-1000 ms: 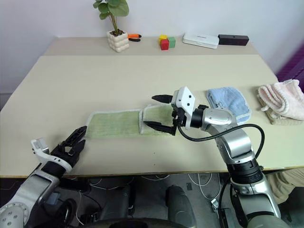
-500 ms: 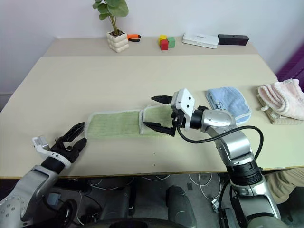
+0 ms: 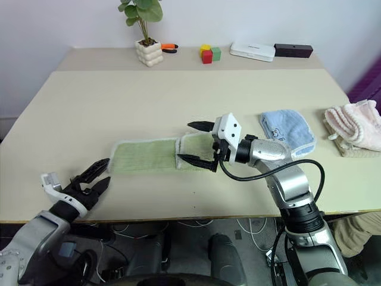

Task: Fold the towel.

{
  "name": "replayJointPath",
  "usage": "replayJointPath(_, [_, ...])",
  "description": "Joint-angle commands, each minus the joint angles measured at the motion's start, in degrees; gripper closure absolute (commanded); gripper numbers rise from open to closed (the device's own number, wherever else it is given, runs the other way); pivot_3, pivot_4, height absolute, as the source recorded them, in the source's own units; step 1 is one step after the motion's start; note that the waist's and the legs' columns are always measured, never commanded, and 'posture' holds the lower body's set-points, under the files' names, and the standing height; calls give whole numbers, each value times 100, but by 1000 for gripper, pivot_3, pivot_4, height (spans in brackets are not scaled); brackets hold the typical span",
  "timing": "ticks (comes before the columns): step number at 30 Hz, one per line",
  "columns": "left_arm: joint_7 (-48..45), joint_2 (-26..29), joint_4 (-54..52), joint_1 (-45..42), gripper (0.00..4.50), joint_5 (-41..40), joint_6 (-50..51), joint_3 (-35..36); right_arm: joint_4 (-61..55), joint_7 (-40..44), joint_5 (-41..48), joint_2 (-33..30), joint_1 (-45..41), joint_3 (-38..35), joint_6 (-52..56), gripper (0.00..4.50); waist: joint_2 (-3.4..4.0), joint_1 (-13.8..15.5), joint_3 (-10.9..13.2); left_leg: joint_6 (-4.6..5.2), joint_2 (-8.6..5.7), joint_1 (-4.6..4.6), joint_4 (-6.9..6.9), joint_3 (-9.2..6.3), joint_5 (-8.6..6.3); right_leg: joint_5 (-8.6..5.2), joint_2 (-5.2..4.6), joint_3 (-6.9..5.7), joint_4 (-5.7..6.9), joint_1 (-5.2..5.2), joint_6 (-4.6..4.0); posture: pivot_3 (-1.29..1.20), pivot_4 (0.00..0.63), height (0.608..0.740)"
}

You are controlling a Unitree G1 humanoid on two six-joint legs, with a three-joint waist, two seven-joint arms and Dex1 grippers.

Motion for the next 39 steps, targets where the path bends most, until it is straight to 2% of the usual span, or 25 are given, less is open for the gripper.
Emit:
replayJointPath(1, [87,50,367,-128,0,120,169,-291,-60,-11,-8,29,-150,-41,-113,48,2,-4,-1,-5,0,0,0,1,-3,2,-2,0,-7,3,-3,0,150,740])
replayJointPath(5, [284,-65,657,-544,0,-17,145,-401,-174,-78,12,30,-161,-37,-25,48,5,14,-3,-7,-19,0,0,6,-4,2,-29,-1,-14,10,-4,0,150,740])
replayJointPath(7, [233,-81,773,-575,546,60,205,-424,-222,-120,1,18,-180,-37,4,0,5,1,-3,-4,-25,0,3,6,-3,2,-34,-1,-15,17,-3,0,150,740])
replayJointPath(8, [203,-86,837,-591,863,97,223,-417,-237,-136,-6,12,-188,-37,12,0,5,-10,-3,-3,-30,0,3,8,-2,2,-38,-1,-16,21,-3,0,150,740])
replayJointPath(15, [115,-93,968,-659,4375,138,214,-195,-326,-241,6,8,-215,-36,109,0,14,-19,-5,-7,-40,7,-3,8,-4,2,-52,-2,-20,38,-3,0,150,740])
replayJointPath(19, [29,-75,825,-718,4481,265,134,-71,-324,-281,-16,5,-226,-32,112,0,17,-39,-6,-17,-48,57,-37,9,-11,2,-64,-3,-61,68,-3,0,150,740])
replayJointPath(22, [-43,-13,733,-795,4481,317,97,6,-263,-212,-9,-115,-208,-110,100,0,16,-36,-6,-17,-63,57,-60,9,-10,3,-77,-4,-82,69,-4,0,150,740])
replayJointPath(26, [-520,213,348,-805,4481,900,232,-132,-223,-14,185,-379,-162,-341,157,0,1,-40,3,-9,-71,46,-71,10,-5,3,-82,-3,-98,65,-4,0,150,740])
replayJointPath(27, [-630,185,203,-863,4481,986,162,-133,-177,268,124,-726,-20,-431,61,0,0,-35,3,-7,-71,42,-72,12,-5,3,-83,-3,-99,66,-4,0,150,740])
replayJointPath(29, [-802,29,13,-1033,4481,644,41,-45,115,559,55,-1227,106,-712,-31,0,-10,2,9,-6,-77,37,-77,15,-5,2,-91,-3,-109,60,-4,0,150,740])
replayJointPath(31, [-1107,176,-122,-1146,4481,1059,80,-116,226,713,16,-1514,198,-803,-136,0,-27,-4,19,-1,-85,35,-74,17,-8,2,-103,-4,-115,63,-4,0,150,740])
replayJointPath(36, [-1533,490,-254,-1564,4481,1307,358,-363,387,715,-31,-1552,289,-862,-300,0,-33,-71,23,8,-78,35,-78,25,-7,2,-89,3,-114,79,-3,0,150,740])
replayJointPath(39, [-2097,733,-279,-1829,4481,1801,499,-635,475,611,-76,-1495,244,-904,-372,0,-35,-48,24,10,-76,34,-81,22,-6,2,-80,3,-112,74,-2,0,150,740])
